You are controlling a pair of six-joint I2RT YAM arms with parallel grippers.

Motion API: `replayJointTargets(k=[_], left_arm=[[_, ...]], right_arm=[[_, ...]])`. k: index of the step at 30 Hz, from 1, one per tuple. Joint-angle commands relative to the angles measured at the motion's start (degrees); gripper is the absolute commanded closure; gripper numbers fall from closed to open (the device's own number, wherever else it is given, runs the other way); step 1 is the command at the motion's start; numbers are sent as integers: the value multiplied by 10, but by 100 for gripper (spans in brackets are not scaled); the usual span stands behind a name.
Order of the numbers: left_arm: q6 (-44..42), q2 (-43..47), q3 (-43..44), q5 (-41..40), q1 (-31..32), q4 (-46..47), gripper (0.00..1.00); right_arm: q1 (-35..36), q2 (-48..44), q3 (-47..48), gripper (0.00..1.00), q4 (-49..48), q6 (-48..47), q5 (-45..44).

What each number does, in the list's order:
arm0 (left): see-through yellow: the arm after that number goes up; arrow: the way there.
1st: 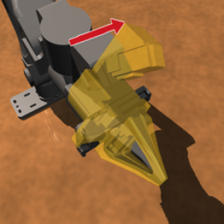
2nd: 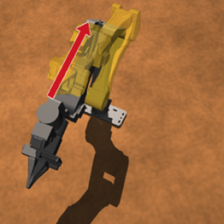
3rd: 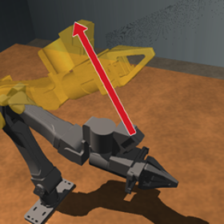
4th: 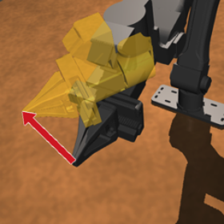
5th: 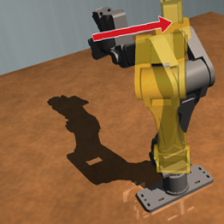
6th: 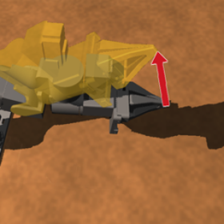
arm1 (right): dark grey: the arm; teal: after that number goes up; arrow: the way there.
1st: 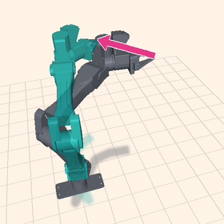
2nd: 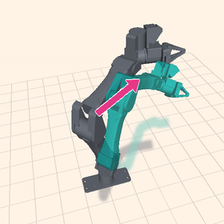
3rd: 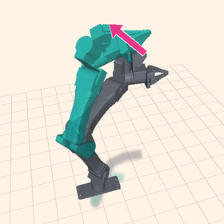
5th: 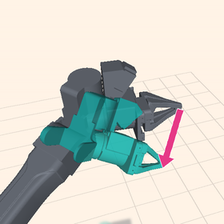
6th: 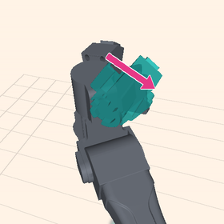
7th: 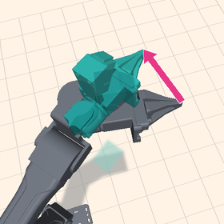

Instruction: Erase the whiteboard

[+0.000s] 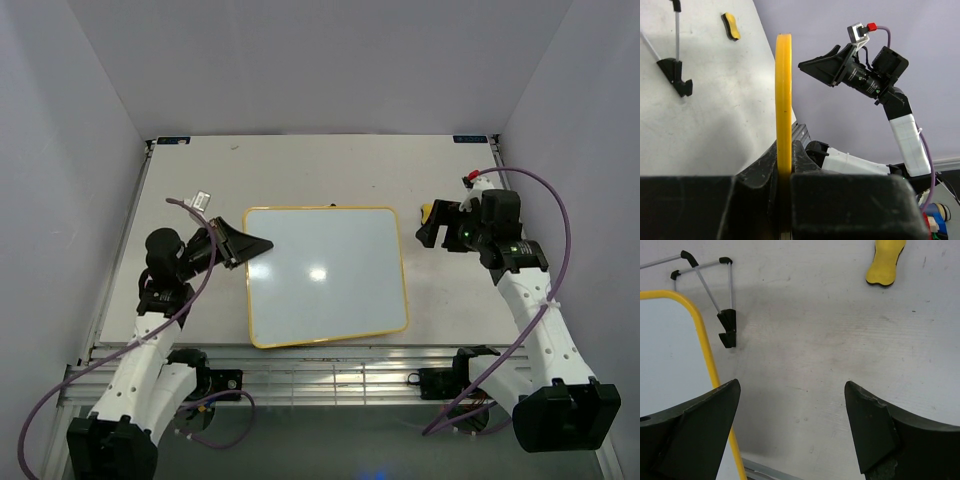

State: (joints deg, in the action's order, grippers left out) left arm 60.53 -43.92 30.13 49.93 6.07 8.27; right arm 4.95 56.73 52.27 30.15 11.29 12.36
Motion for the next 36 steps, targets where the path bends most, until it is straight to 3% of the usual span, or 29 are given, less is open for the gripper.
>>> replayJointTargets(k=[1,7,13,16,22,27,36], left_arm=[[36,-24,68,3,5,50,100],[-23,-117,159,-46,5,79,100],[-58,-263,220,-60,4,230,100],[-51,-337,238,-20,1,342,100],[-74,-438,292,51,-12,450,100],[40,-520,344,126,-48,603,100],[8,-556,360,142,-59,599,100]], right_arm=[[1,6,32,10,-14,5,-11],[1,-25,51,10,-30,12,19],[1,-70,63,10,-31,7,49],[0,-72,64,10,-10,-5,50],[1,-84,61,10,10,-16,51],[1,-78,64,10,14,-17,67],[1,-67,66,10,11,-15,84]])
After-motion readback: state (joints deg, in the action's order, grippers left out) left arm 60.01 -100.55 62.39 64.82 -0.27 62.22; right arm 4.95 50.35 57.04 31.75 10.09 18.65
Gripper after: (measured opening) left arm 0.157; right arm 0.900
